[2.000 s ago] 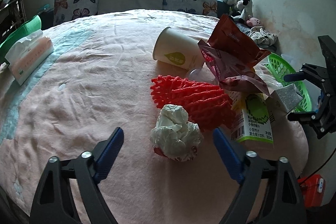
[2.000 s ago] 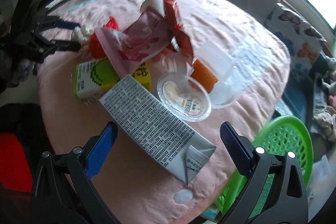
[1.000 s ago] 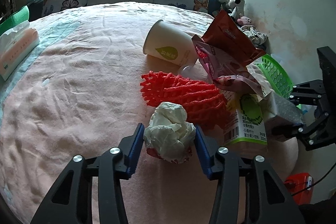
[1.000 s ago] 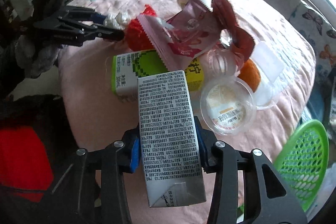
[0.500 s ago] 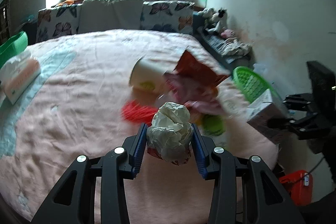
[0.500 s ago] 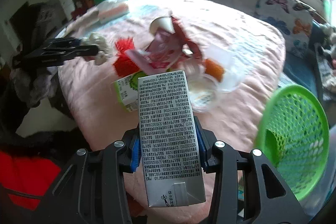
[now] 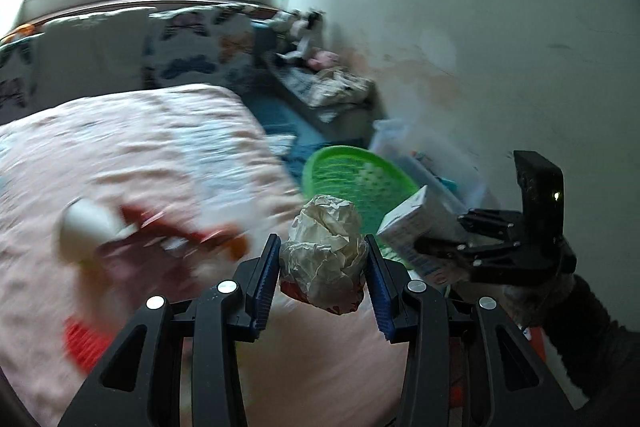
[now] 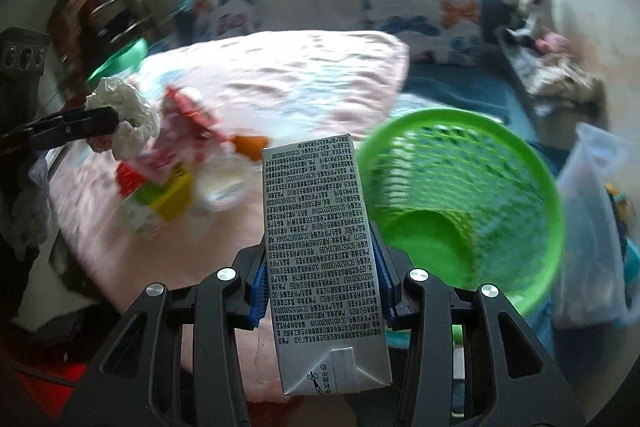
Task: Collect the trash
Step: 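Drop the tissue ball into the green basket with the left tool while the right tool carries the carton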
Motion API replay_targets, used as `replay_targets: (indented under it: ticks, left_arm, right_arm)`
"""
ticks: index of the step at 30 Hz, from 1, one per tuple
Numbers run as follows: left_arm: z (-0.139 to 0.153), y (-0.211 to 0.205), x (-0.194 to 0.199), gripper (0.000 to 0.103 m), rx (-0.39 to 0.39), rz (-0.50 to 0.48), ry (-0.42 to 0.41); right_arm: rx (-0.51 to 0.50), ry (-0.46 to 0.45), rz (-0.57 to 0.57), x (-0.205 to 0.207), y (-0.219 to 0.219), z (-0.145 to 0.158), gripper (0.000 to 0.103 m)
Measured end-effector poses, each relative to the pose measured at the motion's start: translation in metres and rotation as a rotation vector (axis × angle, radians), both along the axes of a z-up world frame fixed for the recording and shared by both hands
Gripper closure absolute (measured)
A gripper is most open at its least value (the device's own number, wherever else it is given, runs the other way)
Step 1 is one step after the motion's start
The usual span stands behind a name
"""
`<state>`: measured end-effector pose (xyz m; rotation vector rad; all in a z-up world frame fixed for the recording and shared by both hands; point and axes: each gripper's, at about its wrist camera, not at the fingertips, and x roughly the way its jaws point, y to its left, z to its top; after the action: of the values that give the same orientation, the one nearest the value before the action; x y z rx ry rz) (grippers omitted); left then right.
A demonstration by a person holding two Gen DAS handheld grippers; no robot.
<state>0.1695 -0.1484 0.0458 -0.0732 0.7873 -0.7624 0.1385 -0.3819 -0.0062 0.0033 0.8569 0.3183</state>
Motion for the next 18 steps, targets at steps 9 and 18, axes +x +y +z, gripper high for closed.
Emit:
replay_targets:
  ticks: [9,18]
  left_arm:
    - [-0.03,-0.129,0.047,0.062,0.069,-0.135,0.087]
    - [-0.073,-0.185,0.074,0.055,0.151,-0.127,0.163]
  right_arm:
    - [-0.007,-0.005,-0.194,-0.012,-0.059,-0.008,0.06]
    - [0.034,-0.003,-0.3,-0.015,-0.095,-0.017,0.06]
